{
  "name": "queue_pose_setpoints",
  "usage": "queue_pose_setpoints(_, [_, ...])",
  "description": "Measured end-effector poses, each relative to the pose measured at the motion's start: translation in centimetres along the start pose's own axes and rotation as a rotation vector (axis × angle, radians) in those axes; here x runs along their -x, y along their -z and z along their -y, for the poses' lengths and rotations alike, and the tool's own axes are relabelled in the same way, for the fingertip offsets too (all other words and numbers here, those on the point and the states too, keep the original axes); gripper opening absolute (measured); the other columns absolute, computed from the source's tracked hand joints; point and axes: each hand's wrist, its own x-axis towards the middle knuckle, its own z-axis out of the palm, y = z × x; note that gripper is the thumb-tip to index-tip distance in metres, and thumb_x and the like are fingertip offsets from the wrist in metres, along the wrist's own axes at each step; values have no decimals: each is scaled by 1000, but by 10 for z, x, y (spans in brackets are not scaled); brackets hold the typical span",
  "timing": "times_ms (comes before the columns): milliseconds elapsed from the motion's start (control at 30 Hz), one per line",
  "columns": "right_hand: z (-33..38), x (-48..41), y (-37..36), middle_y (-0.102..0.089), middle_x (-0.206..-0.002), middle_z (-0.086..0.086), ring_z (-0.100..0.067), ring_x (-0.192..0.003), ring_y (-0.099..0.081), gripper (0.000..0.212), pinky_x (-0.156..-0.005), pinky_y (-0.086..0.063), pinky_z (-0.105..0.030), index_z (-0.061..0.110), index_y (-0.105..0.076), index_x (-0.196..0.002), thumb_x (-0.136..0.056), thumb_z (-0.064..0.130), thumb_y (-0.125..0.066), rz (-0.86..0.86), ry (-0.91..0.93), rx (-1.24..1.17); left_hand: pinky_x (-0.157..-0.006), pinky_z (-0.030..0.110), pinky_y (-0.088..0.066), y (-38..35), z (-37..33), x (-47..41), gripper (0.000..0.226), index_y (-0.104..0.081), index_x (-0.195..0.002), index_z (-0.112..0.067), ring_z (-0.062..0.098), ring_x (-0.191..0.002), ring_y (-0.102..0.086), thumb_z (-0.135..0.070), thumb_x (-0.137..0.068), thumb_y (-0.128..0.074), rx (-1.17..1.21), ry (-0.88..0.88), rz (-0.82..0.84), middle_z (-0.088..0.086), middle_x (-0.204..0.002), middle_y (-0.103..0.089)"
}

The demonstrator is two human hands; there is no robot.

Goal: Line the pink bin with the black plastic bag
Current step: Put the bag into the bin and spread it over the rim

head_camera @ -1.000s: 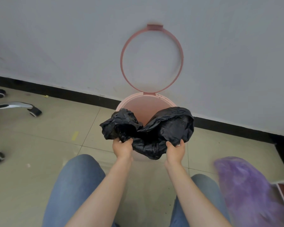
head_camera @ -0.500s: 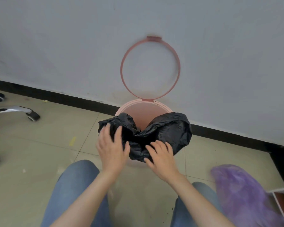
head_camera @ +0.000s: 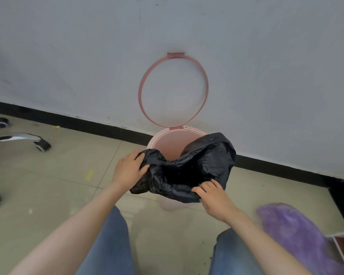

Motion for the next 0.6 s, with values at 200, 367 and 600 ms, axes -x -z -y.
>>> queue_pose_setpoints(200, [71, -35, 19, -30, -148, -10, -30, -138, -21, 60, -112, -19, -45, 19, -17, -145, -92, 31, -45, 76, 44, -221, -62, 27, -45, 19, -2, -16, 15, -68, -93, -1, 23, -72, -59, -10, -88, -56, 959, 457, 57, 13, -86, -64])
queue_pose_setpoints(367, [72, -46, -1, -48, -127, -15, -36, -111, -47, 53, -90, -37, -44, 22, -25, -143, -93, 10, -40, 31, -70, -244, -38, 16, -48, 30, 27, -33, 23, -55, -74, -8, 12, -36, -58, -16, -94, -46, 1360, 838, 189, 3, -42, -62])
queue_pose_setpoints(600, [40, -17, -11, -52, -129, -5, -28, -112, -47, 55, -97, -34, -35, 25, -25, -142, -93, 6, -43, 41, 49, -317, -81, 34, -39, 14, 41, -17, 15, -48, -74, -12, 20, -75, -48, -14, -88, -43, 1345, 1085, 218, 5, -78, -48])
